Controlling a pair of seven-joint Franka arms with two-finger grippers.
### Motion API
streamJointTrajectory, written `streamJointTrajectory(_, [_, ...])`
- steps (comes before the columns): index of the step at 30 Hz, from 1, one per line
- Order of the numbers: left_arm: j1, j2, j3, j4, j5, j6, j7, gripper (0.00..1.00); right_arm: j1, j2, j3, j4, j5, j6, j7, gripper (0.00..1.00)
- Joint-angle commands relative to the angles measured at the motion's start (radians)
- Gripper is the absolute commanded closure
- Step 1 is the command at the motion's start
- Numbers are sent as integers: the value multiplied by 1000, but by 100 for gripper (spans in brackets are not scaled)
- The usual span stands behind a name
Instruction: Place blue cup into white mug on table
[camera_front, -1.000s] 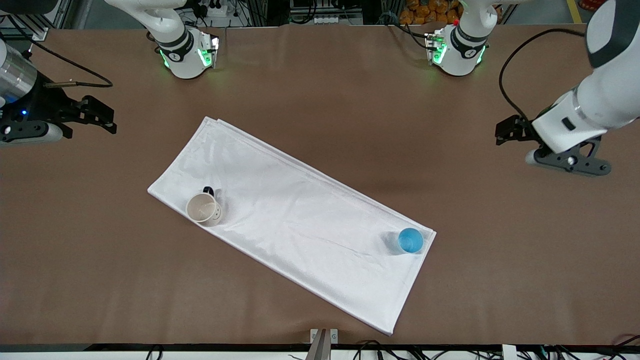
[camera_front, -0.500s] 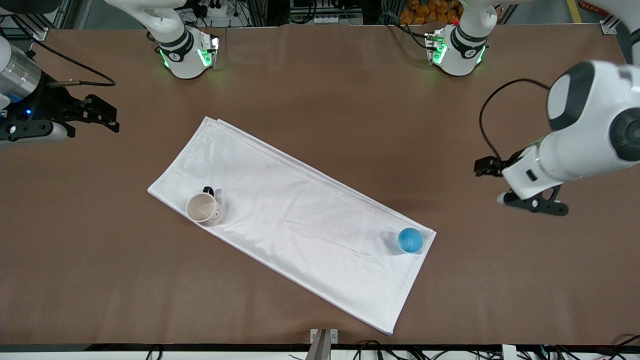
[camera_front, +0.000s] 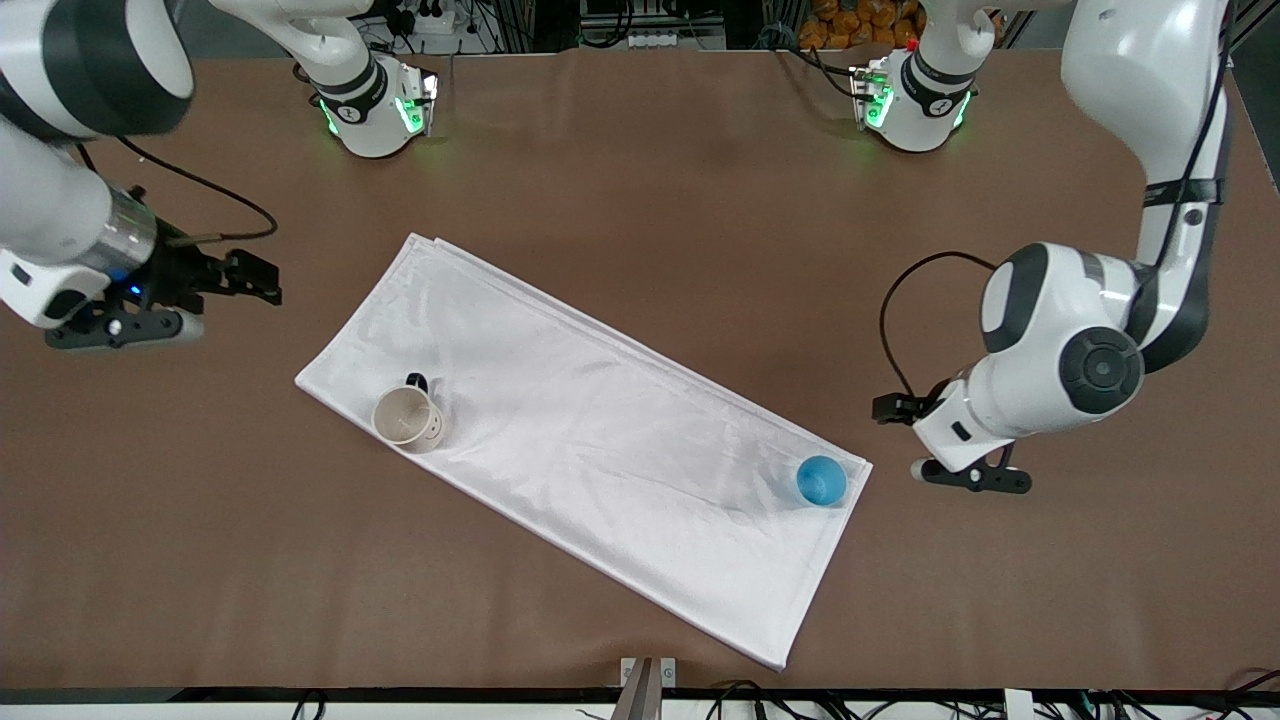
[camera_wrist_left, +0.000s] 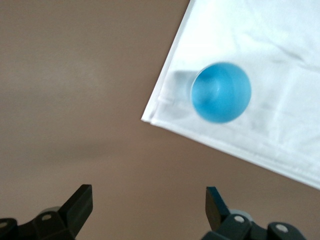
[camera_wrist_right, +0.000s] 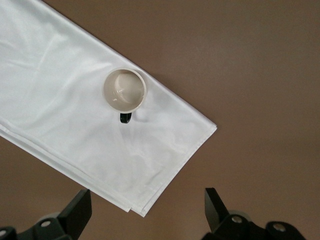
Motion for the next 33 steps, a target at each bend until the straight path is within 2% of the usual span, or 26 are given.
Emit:
streamJointTrajectory(1, [-34, 62, 4, 27, 21, 86, -96, 0, 8, 68, 31, -30, 15, 69, 48, 0])
streamJointTrajectory(7, [-36, 85, 4, 29, 18, 151, -121, 0, 10, 127, 68, -60, 15, 173, 116, 0])
streamJointTrajectory(13, [-36, 111, 4, 29, 18, 221, -152, 0, 13, 131, 81, -191, 15, 335, 137, 0])
streamJointTrajectory(18, [-43, 140, 4, 29, 18, 329, -224, 0, 32, 153, 92, -267, 15, 457, 189, 0])
streamJointTrajectory(25, [-59, 172, 6, 27, 21, 379, -241, 0, 54, 211, 101, -292, -10, 529, 234, 0])
streamJointTrajectory(33, [-57, 191, 6, 20, 29, 383, -231, 0, 80, 255, 103, -306, -143, 561, 375, 1])
